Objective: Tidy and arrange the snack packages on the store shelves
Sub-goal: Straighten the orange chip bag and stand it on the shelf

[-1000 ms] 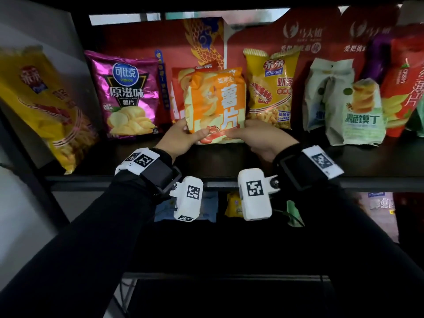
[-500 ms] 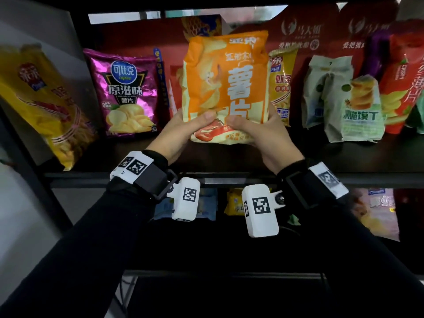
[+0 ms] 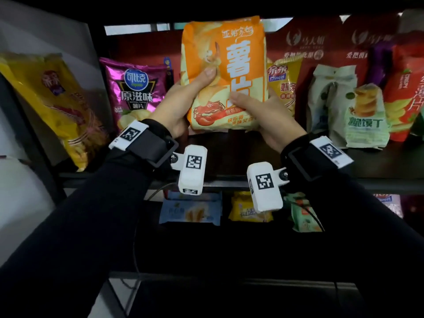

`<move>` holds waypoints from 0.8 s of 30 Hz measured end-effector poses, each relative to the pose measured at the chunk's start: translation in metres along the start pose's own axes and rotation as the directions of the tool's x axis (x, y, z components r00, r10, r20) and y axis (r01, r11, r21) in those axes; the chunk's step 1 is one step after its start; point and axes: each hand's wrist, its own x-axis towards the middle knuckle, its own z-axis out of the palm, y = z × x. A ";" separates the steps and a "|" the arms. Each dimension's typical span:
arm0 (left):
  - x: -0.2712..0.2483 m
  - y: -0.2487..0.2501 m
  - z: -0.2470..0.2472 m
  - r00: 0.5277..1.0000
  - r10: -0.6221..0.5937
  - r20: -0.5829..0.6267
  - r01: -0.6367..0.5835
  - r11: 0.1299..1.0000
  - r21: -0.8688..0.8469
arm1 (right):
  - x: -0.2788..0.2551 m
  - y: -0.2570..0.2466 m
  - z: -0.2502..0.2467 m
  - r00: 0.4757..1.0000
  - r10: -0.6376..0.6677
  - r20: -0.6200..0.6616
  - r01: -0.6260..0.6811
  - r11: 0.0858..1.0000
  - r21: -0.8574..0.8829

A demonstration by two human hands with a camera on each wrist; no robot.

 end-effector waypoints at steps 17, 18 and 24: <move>0.032 -0.024 -0.018 0.981 0.079 -0.177 -0.085 0.996 -0.023 | 0.045 0.024 -0.009 1.000 0.007 0.025 -0.007 1.000 -0.008; 0.032 -0.025 -0.019 0.984 0.078 -0.162 -0.084 0.996 -0.027 | 0.045 0.026 -0.009 1.000 -0.009 -0.002 0.009 1.000 0.006; 0.038 -0.008 -0.018 0.994 0.099 -0.043 -0.099 0.995 0.007 | 0.051 0.026 -0.011 0.999 -0.052 -0.014 0.053 0.998 0.031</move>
